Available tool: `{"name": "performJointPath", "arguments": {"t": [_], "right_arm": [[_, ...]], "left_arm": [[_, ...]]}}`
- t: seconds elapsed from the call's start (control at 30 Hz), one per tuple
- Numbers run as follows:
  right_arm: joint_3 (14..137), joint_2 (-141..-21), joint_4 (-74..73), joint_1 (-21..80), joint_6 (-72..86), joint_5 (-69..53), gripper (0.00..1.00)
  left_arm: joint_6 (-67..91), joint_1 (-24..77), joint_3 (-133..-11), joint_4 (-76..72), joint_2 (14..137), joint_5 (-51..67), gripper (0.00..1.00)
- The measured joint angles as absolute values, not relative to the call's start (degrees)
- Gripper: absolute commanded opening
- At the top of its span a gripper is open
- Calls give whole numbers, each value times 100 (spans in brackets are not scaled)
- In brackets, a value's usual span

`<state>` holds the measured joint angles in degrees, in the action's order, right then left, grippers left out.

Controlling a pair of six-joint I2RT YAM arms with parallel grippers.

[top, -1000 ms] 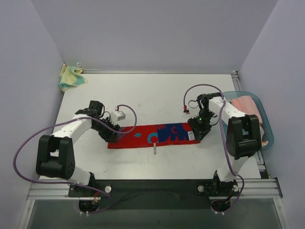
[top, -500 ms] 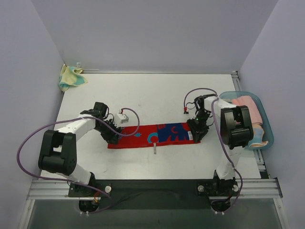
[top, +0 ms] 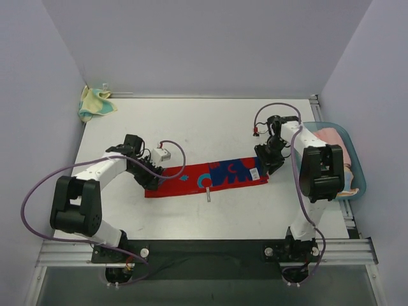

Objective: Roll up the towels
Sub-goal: Fold the towel

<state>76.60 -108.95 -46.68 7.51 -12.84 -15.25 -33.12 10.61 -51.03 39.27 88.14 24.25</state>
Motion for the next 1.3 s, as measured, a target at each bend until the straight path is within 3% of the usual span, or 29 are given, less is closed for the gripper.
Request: {"name": "performJointPath", "arguments": {"t": [0.07,0.27,0.77,0.97,1.0,1.03,1.3], "right_arm": [[7745,-10661,-4670,720,-1142,-1553,36],[8023,-10724,-4525,679,-666,-1518,36],[7730,-11424,-4062,718,141,-1135,35],[7725,-11426,-4071,908,196,-886,21],[7725,-11426,-4080,980,198,-860,8],[7725,-11426,-4095,1041,198,-862,1],[7856,-11502,-4309,978,143,-974,0]], "left_arm": [[-3221,1061,-5103,3922,8580,2471,67],[-3017,1061,-5103,3922,8370,2534,72],[-2856,1061,-5103,3870,8368,2534,74],[-2794,1061,-5103,3830,8368,2530,75],[-2781,1061,-5105,3830,8368,2530,75],[-2764,1061,-5105,3830,8368,2530,75],[-2709,1061,-5105,3828,8364,2528,75]]}}
